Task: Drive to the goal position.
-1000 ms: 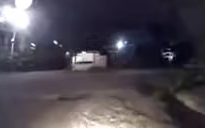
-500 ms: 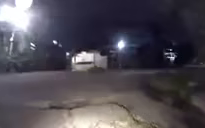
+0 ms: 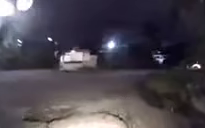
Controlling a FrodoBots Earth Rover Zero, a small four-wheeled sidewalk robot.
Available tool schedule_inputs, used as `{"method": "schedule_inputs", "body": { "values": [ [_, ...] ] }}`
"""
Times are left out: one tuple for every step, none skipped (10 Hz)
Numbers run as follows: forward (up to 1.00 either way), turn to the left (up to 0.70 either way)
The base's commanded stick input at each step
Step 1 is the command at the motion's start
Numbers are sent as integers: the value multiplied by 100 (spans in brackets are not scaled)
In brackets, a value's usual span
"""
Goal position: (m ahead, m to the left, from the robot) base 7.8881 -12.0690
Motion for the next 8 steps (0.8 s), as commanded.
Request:
{"method": "schedule_inputs", "body": {
  "values": [
    [70,-35],
    [70,-24],
    [70,-12],
    [70,0],
    [70,0],
    [70,0],
    [70,0],
    [70,0]
  ]
}}
